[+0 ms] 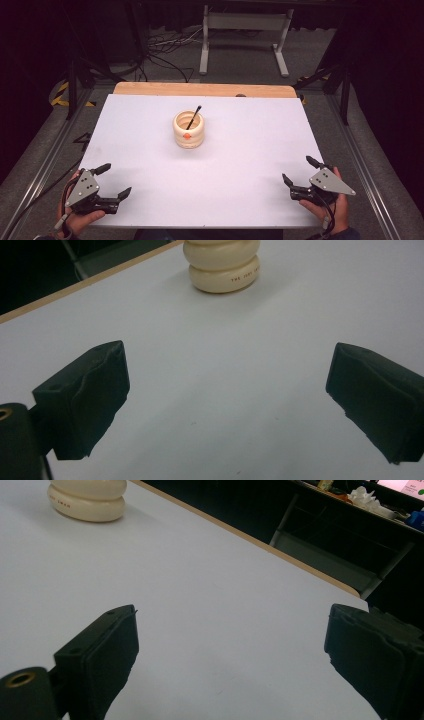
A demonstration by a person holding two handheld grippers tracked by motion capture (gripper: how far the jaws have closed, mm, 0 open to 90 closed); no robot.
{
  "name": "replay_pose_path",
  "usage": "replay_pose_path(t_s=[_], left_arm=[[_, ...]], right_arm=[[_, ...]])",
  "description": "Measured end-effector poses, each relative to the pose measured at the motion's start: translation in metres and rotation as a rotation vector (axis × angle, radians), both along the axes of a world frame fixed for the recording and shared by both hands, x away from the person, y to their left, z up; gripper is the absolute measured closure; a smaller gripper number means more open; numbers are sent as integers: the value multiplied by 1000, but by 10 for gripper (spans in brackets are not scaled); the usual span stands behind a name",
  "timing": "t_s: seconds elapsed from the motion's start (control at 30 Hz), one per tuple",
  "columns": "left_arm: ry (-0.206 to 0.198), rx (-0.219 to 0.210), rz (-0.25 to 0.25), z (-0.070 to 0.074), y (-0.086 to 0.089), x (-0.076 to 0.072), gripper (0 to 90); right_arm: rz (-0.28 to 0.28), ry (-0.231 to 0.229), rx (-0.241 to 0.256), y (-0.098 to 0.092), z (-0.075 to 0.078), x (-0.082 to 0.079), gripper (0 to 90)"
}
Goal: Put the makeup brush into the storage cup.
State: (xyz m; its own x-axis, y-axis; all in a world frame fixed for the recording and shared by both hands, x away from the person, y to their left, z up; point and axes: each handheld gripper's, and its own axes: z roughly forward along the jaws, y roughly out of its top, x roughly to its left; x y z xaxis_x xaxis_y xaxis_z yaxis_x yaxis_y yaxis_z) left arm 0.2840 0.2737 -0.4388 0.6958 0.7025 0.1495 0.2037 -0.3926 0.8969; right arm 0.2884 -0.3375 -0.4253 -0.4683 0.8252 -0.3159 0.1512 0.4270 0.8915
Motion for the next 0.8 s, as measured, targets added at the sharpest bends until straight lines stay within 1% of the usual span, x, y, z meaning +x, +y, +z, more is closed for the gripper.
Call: replay_pose_path(t_s=[0.1, 0.23, 0.3, 0.4, 0.53, 0.67, 0.73, 0.8], left_arm=[[-13, -12, 2, 2, 1, -2, 44], [-35, -10, -2, 5, -2, -4, 44], [-35, -7, -5, 6, -2, -4, 44], [-30, -16, 0, 5, -2, -3, 44], [-26, -2, -6, 5, -3, -3, 44], [-30, 6, -5, 5, -4, -4, 42], [-29, -3, -7, 6, -4, -4, 43], [-29, -3, -5, 6, -4, -4, 43]], right_arm=[[-2, -6, -2, 1, 1, -2, 81], [2, -10, -2, 2, 2, -2, 81], [3, -11, -1, 2, 2, -2, 81], [6, -23, 1, 2, 2, -3, 83], [10, -38, 2, 2, 4, -4, 84], [11, -34, 2, 2, 4, -4, 83], [10, -33, 2, 2, 3, -4, 83], [11, -33, 2, 2, 3, -4, 83]])
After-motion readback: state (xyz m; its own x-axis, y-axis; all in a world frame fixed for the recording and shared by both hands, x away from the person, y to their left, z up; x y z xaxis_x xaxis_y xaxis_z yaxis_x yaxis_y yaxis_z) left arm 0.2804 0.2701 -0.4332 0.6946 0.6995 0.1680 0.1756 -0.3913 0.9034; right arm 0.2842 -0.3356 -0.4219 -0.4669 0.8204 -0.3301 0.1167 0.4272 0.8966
